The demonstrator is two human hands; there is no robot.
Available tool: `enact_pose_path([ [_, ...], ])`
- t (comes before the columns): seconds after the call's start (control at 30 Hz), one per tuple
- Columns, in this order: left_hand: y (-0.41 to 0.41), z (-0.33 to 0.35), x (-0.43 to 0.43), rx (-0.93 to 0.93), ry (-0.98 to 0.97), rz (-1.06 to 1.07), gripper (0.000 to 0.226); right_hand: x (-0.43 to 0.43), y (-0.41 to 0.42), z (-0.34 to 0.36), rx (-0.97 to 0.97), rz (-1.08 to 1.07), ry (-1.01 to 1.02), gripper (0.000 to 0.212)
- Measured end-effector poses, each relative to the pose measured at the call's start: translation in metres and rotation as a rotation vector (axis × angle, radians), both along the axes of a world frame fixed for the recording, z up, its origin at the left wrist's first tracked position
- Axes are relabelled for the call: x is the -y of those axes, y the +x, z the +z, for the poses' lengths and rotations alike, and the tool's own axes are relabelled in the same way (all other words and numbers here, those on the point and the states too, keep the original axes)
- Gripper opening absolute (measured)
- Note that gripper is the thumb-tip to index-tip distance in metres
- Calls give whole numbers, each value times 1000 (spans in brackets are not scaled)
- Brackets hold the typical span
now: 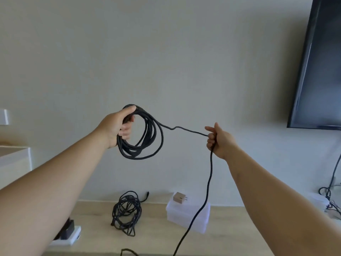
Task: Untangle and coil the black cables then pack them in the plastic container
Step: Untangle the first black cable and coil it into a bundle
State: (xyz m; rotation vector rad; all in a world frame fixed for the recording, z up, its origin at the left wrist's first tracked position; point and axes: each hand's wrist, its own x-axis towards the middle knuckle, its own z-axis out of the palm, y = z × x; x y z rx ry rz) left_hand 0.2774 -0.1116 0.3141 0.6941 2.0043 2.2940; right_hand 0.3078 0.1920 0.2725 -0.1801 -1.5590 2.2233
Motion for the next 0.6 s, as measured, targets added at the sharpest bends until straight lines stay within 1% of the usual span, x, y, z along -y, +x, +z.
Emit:
enact_pose_path([
  [0.03, 3, -2, 3, 17, 26, -60, 39, -5, -3, -15, 75, -47, -3, 43],
  [0.1, 7, -2, 8, 38, 69, -136, 39, -16, -3, -40, 213, -119, 82, 46],
  [0.2, 8, -2, 14, 75, 180, -165, 39, -29, -1, -79, 408, -189, 164, 37],
  [0.23, 8, -1, 16, 91, 222, -160, 39, -31, -1, -91, 473, -197, 235, 30],
  [0.27, 7, -1, 17, 104, 258, -150, 39, -34, -4, -106, 552, -210, 397, 24],
  [0.3, 5, -1, 17, 112, 276, -141, 39, -32, -8, -118, 614, -206, 549, 23],
  [0.33, 4, -2, 17, 116, 272, -130, 39, -32, -14, -126, 647, -235, 661, 30],
  [0.4, 4, -6, 11, 111, 210, -109, 39, -15, -21, -125, 539, -209, 606, 46],
  [0.43, 4, -9, 7, 108, 175, -104, 39, 1, -19, -117, 413, -185, 627, 49],
  [0.47, 5, -12, 2, 107, 144, -103, 39, 17, -16, -104, 285, -148, 620, 48],
  [0.53, 7, -17, -9, 116, 103, -105, 39, 50, -12, -78, 78, 29, 550, 43],
  [0.57, 8, -19, -13, 122, 100, -107, 39, 64, -9, -70, 7, 129, 550, 44],
  [0.6, 9, -20, -16, 130, 113, -111, 39, 74, -4, -65, -13, 219, 578, 44],
])
